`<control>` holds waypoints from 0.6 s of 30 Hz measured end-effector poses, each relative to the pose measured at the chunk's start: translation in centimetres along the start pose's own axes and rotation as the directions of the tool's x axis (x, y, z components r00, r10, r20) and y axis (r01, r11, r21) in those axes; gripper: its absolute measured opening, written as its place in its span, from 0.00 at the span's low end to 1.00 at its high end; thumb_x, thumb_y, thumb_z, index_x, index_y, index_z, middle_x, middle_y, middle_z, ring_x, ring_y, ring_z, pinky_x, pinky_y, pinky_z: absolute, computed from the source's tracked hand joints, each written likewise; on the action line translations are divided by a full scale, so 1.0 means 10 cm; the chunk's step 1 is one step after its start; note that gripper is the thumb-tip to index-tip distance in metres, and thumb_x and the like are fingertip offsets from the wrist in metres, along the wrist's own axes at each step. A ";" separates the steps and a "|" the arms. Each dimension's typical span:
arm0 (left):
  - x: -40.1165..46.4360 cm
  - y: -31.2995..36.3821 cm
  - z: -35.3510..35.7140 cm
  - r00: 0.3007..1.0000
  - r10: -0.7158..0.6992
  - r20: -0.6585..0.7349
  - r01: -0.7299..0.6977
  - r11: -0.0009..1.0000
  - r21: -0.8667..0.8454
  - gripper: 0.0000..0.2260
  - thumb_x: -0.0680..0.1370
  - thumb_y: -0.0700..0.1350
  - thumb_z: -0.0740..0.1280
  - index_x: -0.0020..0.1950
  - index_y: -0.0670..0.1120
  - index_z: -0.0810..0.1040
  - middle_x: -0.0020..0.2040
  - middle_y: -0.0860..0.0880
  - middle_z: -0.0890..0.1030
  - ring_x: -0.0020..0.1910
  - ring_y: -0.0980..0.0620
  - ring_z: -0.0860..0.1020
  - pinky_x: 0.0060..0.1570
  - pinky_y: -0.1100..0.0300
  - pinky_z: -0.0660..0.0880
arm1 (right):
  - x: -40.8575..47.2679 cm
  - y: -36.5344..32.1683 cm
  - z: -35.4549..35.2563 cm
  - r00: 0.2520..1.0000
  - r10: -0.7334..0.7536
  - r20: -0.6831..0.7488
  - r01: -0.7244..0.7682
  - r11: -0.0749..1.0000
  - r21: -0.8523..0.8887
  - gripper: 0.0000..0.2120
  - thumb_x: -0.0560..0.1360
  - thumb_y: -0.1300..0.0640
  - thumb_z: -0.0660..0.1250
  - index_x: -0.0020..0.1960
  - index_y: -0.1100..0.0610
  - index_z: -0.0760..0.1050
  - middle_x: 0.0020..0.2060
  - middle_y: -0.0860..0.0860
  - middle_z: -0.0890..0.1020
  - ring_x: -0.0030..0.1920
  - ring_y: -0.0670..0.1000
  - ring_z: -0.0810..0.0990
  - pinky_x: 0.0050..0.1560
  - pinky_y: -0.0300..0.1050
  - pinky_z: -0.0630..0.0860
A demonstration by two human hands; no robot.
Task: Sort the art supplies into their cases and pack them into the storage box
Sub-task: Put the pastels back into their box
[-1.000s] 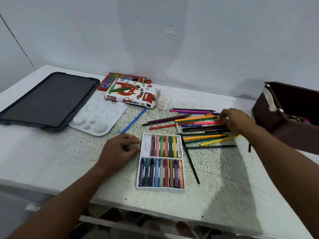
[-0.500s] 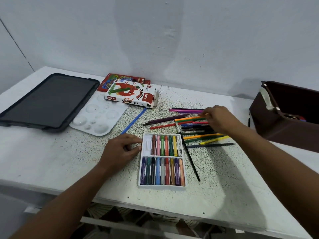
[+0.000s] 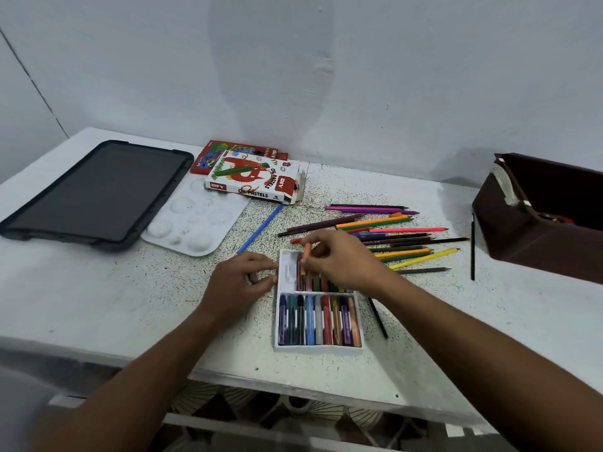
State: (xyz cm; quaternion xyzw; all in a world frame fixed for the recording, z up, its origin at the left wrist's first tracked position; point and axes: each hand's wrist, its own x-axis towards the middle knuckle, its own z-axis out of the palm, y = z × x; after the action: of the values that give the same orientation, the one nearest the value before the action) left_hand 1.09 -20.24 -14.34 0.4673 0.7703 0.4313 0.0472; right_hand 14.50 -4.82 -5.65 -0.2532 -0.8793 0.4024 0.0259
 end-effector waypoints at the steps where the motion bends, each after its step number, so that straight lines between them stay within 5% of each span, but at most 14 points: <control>1: 0.00 0.00 0.00 1.000 0.006 0.000 -0.006 1.000 0.003 0.14 0.68 0.51 0.71 0.52 0.52 0.85 0.48 0.59 0.81 0.38 0.52 0.76 0.36 0.73 0.70 | 0.02 -0.02 0.04 1.000 -0.005 0.001 0.005 0.999 -0.044 0.18 0.76 0.56 0.69 0.64 0.53 0.74 0.47 0.50 0.84 0.42 0.45 0.82 0.36 0.33 0.73; 5: 0.00 0.00 -0.01 1.000 0.020 0.006 -0.020 1.000 0.003 0.13 0.68 0.50 0.71 0.51 0.50 0.85 0.48 0.58 0.82 0.33 0.54 0.77 0.38 0.72 0.72 | 0.06 -0.08 0.17 1.000 -0.021 -0.014 0.018 0.976 -0.216 0.21 0.76 0.52 0.68 0.67 0.54 0.73 0.56 0.53 0.82 0.52 0.51 0.80 0.52 0.41 0.74; 11: -0.01 -0.02 -0.01 0.999 0.039 -0.003 -0.039 0.999 0.007 0.12 0.68 0.49 0.72 0.50 0.50 0.86 0.47 0.58 0.82 0.34 0.54 0.77 0.38 0.70 0.72 | 0.08 -0.14 0.26 0.995 -0.014 0.100 0.055 0.903 -0.426 0.24 0.75 0.49 0.69 0.67 0.59 0.74 0.57 0.58 0.80 0.55 0.56 0.79 0.56 0.46 0.74; 18: 0.00 -0.03 0.01 0.999 0.037 -0.011 -0.037 0.999 -0.001 0.12 0.68 0.50 0.72 0.50 0.50 0.86 0.48 0.57 0.83 0.33 0.53 0.77 0.39 0.66 0.74 | 0.05 -0.10 0.30 0.998 -0.059 0.004 0.057 0.926 -0.373 0.18 0.74 0.52 0.71 0.61 0.57 0.74 0.55 0.54 0.79 0.52 0.53 0.77 0.53 0.47 0.75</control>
State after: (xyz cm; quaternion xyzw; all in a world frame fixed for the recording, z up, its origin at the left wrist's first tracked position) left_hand 0.95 -20.24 -14.56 0.4791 0.7614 0.4354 0.0351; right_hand 12.86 -7.22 -6.99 -0.2289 -0.9467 0.2263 -0.0076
